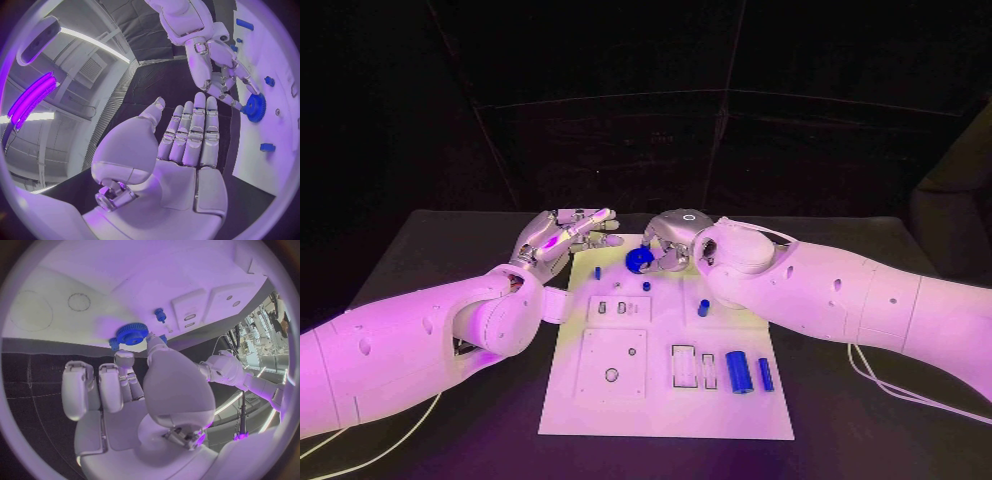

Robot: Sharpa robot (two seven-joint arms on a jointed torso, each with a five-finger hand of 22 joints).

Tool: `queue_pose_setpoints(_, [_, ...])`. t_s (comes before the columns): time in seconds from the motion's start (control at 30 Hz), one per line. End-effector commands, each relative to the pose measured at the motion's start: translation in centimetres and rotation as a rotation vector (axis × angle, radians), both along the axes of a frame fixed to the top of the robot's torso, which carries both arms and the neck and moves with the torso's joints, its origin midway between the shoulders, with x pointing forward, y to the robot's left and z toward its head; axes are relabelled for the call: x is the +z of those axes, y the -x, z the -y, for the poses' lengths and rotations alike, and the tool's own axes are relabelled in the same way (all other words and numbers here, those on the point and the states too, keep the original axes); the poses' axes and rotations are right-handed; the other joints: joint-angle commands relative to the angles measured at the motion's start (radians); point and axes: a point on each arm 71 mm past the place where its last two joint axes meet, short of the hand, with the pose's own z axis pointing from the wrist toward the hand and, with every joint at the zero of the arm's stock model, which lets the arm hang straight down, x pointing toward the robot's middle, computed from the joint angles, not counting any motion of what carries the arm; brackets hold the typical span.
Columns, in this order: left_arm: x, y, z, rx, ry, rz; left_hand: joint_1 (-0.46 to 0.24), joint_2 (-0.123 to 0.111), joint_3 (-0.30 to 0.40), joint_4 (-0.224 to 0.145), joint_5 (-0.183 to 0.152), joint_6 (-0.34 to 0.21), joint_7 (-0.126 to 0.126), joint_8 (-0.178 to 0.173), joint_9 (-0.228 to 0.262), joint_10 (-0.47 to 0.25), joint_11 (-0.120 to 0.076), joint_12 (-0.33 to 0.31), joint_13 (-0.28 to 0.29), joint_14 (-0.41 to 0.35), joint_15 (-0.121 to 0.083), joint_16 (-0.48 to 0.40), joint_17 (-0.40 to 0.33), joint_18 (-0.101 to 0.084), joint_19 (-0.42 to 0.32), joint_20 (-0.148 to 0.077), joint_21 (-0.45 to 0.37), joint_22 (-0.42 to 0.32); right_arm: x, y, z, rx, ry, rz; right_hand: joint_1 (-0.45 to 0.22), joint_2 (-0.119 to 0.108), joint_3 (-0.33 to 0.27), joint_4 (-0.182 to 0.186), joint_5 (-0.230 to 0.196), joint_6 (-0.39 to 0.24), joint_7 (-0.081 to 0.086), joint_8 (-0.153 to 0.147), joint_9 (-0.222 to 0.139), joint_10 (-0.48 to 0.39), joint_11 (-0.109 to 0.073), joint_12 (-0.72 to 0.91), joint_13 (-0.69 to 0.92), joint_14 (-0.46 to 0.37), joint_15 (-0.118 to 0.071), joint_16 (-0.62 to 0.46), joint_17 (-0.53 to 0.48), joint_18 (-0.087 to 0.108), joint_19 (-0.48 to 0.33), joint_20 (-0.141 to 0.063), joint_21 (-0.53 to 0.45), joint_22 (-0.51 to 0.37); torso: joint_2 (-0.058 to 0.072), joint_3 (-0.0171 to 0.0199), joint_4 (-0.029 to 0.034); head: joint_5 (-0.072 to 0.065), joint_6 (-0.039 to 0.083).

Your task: Assemble the parts on the task board

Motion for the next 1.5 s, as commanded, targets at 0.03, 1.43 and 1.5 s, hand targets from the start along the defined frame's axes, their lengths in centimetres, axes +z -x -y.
queue_pose_setpoints(0.03, [0.1, 0.0, 0.0, -0.013, 0.003, 0.007, 0.008, 0.005, 0.004, -0.003, 0.004, 0.005, -0.001, -0.006, -0.001, 0.007, 0.004, -0.006, -0.002, 0.009, 0.000, -0.003, 0.001, 0.008, 0.006, -0.001, -0.004, -0.001, 0.9, 0.3, 1.0, 0.007, -0.089, 0.052, 0.002, 0.009, 0.001, 0.002, 0.021, 0.016, 0.000, 0.007, 0.002, 0.018, -0.002, 0.018, 0.018, 0.054, 0.006, 0.004, 0.004, -0.016, 0.004, 0.003, 0.004, 0.100, -0.002, 0.0024, -0.0033, 0.000, 0.003])
queue_pose_setpoints(1.43, [-0.1, -0.5, -0.3, -0.006, 0.000, 0.009, 0.009, 0.005, 0.009, -0.007, 0.004, 0.007, -0.001, -0.006, -0.001, 0.009, 0.003, -0.006, -0.001, 0.010, -0.001, -0.005, 0.002, 0.008, 0.008, -0.002, -0.005, -0.003, -0.7, -0.1, 19.9, -0.141, -0.331, -0.207, 0.154, 0.007, -0.003, -0.108, 0.063, 0.041, -0.009, 0.001, 0.000, 0.022, -0.013, 0.030, 0.041, 0.055, -0.004, 0.006, 0.014, -0.014, -0.002, -0.006, 0.000, 0.095, -0.010, 0.0073, -0.0184, -0.043, 0.015])
queue_pose_setpoints(1.5, [-0.1, -0.5, -0.3, -0.007, 0.000, 0.009, 0.009, 0.005, 0.009, -0.007, 0.004, 0.007, -0.001, -0.006, -0.001, 0.009, 0.003, -0.006, -0.001, 0.010, -0.001, -0.005, 0.002, 0.008, 0.008, -0.002, -0.005, -0.003, -1.0, -0.2, 19.9, -0.148, -0.328, -0.214, 0.158, 0.006, -0.004, -0.112, 0.059, 0.040, -0.010, 0.000, 0.000, 0.021, -0.013, 0.028, 0.040, 0.055, -0.004, 0.006, 0.013, -0.014, -0.002, -0.006, -0.001, 0.094, -0.009, 0.0068, -0.0180, -0.043, 0.014])
